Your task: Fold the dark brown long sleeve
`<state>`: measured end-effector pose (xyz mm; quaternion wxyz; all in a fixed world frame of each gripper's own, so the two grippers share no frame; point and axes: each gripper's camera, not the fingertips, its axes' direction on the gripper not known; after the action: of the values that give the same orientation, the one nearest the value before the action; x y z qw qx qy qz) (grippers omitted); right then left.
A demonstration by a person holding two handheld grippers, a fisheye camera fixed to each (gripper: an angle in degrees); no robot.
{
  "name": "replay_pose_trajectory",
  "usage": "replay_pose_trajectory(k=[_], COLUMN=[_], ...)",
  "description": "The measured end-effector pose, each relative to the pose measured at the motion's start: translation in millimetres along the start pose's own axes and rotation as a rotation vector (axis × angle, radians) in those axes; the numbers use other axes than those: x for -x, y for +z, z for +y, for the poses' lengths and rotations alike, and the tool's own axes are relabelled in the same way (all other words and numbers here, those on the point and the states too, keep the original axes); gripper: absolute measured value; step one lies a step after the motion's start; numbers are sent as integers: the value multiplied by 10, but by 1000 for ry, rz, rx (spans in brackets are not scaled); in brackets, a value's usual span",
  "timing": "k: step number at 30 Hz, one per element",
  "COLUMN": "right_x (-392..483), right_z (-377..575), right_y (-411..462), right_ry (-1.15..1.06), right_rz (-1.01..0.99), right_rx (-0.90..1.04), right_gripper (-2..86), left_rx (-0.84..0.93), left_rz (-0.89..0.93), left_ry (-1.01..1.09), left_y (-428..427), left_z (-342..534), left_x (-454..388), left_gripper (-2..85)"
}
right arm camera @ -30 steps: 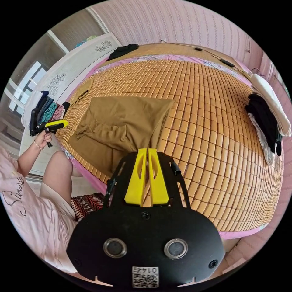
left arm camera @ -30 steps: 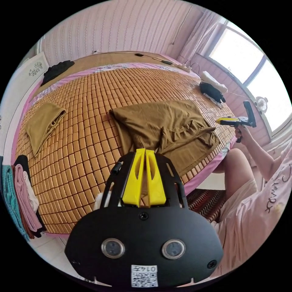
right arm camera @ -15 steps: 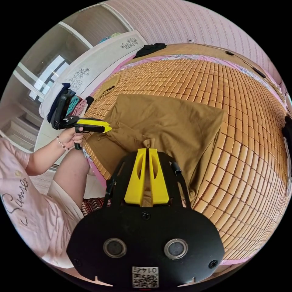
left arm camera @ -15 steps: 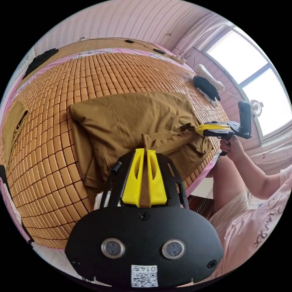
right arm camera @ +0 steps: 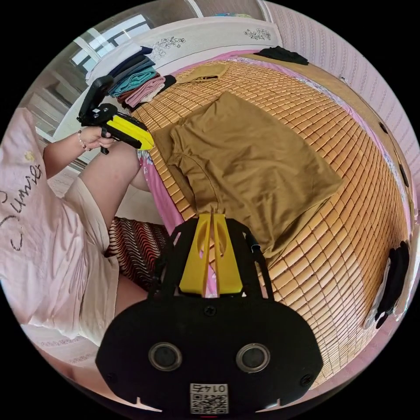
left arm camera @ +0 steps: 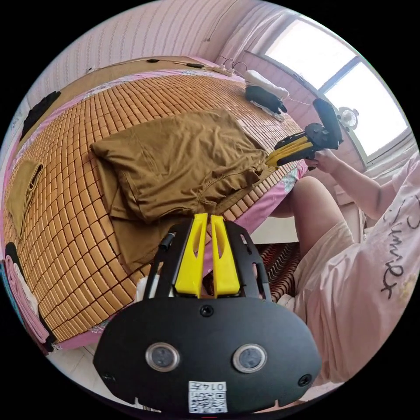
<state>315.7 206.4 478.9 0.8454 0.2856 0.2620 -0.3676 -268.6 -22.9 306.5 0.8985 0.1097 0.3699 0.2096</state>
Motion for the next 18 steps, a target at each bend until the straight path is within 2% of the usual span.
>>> replay_pose_trajectory(k=[4, 8, 9, 11, 14, 18], right_x=[-139, -349, -410, -477, -531, -707], right_z=[-776, -1620, -1773, -1903, -2058, -2289], right_y=[58, 380, 542, 825, 813, 729], right_ry=[7, 37, 43, 10, -62, -18], right_rz=[95, 200, 221, 224, 171, 192], right_rx=[-14, 52, 106, 230, 300, 233], right_gripper=[-1, -3, -4, -5, -6, -6], left_rx=[-45, 26, 95, 65, 71, 68], left_rz=[14, -24, -21, -22, -37, -60], left_ry=[34, 69, 82, 105, 145, 163], left_y=[397, 809, 969, 1036, 1114, 1213], left_z=[-360, -418, -397, -307, -204, -105], left_x=[-228, -432, -479, -534, -609, -696], left_gripper=[-8, -9, -10, -10, -10, -10])
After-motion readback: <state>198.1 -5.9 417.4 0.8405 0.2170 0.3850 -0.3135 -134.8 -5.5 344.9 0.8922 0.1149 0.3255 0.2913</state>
